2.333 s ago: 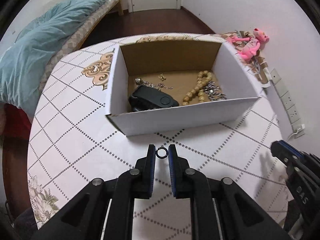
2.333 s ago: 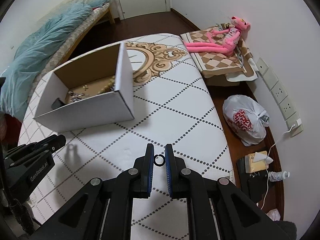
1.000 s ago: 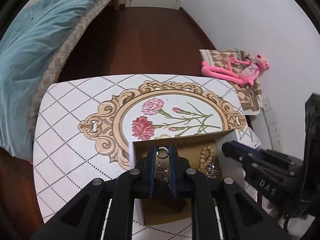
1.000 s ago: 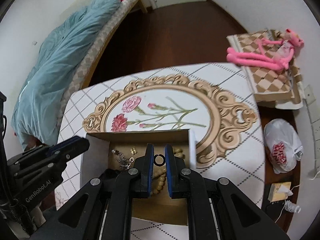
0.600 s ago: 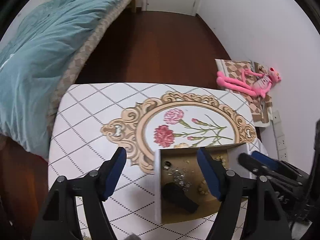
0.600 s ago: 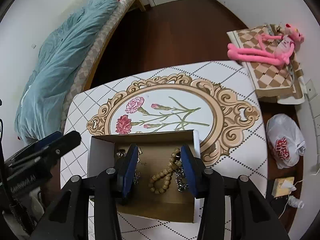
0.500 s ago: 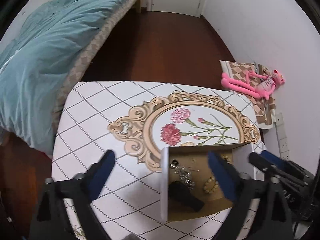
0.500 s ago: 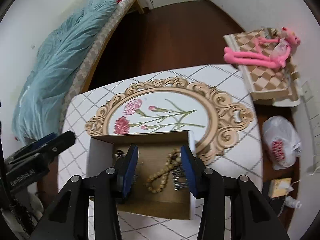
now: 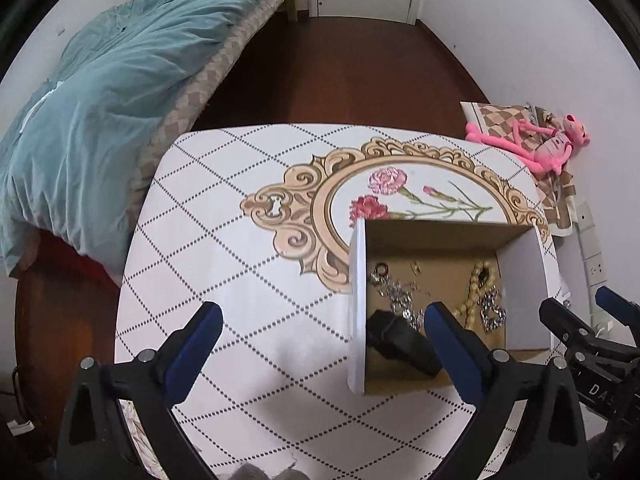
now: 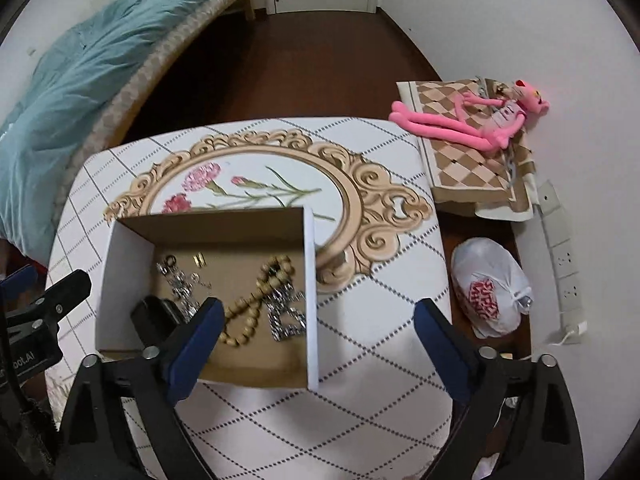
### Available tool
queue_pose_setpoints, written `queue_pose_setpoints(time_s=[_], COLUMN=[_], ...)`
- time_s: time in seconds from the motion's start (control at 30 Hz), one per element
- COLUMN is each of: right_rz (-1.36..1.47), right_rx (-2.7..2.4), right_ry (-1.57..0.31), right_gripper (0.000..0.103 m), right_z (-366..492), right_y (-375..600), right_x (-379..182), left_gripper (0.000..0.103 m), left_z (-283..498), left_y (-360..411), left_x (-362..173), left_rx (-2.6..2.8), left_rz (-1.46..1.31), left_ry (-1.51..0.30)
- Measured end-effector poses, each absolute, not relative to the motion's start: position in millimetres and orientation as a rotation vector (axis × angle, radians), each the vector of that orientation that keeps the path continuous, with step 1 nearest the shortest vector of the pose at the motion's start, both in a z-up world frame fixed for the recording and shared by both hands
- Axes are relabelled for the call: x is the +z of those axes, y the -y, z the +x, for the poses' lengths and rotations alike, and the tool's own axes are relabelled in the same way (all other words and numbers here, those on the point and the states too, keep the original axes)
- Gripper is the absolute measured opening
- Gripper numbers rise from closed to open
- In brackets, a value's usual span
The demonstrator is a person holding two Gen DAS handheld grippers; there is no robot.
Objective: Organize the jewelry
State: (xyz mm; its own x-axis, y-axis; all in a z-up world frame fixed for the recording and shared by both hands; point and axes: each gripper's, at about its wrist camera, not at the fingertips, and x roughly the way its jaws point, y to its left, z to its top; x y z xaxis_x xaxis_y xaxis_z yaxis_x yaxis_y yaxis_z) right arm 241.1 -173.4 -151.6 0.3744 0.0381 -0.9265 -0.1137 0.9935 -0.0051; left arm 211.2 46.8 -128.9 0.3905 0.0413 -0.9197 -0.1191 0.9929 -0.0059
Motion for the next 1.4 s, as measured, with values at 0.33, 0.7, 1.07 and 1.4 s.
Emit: queue_pose_setpoints(time_s=[0.33,0.7,1.07,1.4], right_rz=[-0.067,-0.050,-0.046,-0.041], right_rx=[0.067,0.045,0.041,0.047], right_ry=[-1.151,-1.017,-0.849,-0.768], right_gripper=[0.099,0.099,0.103,0.103], right_z=[213.4,149.1,65.8,13.2], right_y=[183.5,200.7,210.7,210.2], right_x=[-134.7,-65.9,23.9,70.4], left_gripper=[0.103,0.103,0.103,0.103], left_z=[182.7,120.9,46.3,6.8], left_y=[-35.1,-20.1,-21.1,-21.6], left_x=[-108.6,-42.3,33.1,69.7], left_rx=[0.101,0.070,0.080,0.093], left_rz=[-0.063,-0.042,-0.051,-0.051], left_ry=[-1.136,-1.008,-0.853,-0.795])
